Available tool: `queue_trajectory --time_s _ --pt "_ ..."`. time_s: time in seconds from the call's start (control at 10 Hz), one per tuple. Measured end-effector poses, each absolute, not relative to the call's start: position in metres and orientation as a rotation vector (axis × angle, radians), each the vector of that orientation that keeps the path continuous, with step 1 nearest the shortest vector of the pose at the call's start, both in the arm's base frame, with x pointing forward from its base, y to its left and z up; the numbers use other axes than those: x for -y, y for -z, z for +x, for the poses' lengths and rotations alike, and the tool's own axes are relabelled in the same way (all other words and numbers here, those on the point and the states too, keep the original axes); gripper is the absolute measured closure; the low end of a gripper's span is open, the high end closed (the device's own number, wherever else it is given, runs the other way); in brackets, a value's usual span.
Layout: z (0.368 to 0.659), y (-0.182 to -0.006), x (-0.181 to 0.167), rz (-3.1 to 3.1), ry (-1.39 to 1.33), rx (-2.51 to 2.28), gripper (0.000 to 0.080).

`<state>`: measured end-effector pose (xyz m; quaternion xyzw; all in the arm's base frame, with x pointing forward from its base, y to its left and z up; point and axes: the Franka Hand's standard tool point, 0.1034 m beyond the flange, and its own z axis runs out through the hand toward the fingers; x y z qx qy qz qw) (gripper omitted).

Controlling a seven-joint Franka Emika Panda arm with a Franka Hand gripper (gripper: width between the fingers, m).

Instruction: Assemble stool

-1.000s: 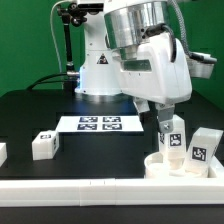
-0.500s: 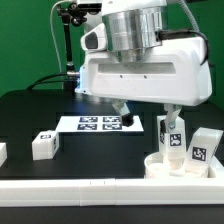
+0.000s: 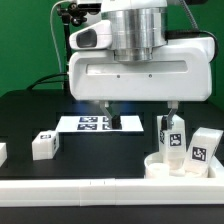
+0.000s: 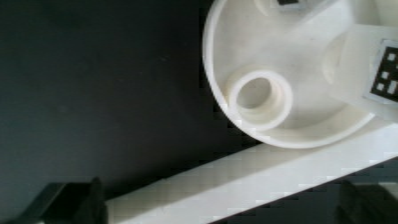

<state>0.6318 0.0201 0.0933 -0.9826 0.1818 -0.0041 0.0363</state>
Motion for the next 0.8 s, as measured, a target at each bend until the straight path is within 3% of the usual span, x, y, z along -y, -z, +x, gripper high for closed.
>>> queue_trajectory --time_s 0.4,0.8 --pt "0.623 -0.088 0.010 -3.131 -0.019 -0.135 0.0151" --pt "0.598 -0.080 0.087 -3.132 -0.024 -0.114 0.0151"
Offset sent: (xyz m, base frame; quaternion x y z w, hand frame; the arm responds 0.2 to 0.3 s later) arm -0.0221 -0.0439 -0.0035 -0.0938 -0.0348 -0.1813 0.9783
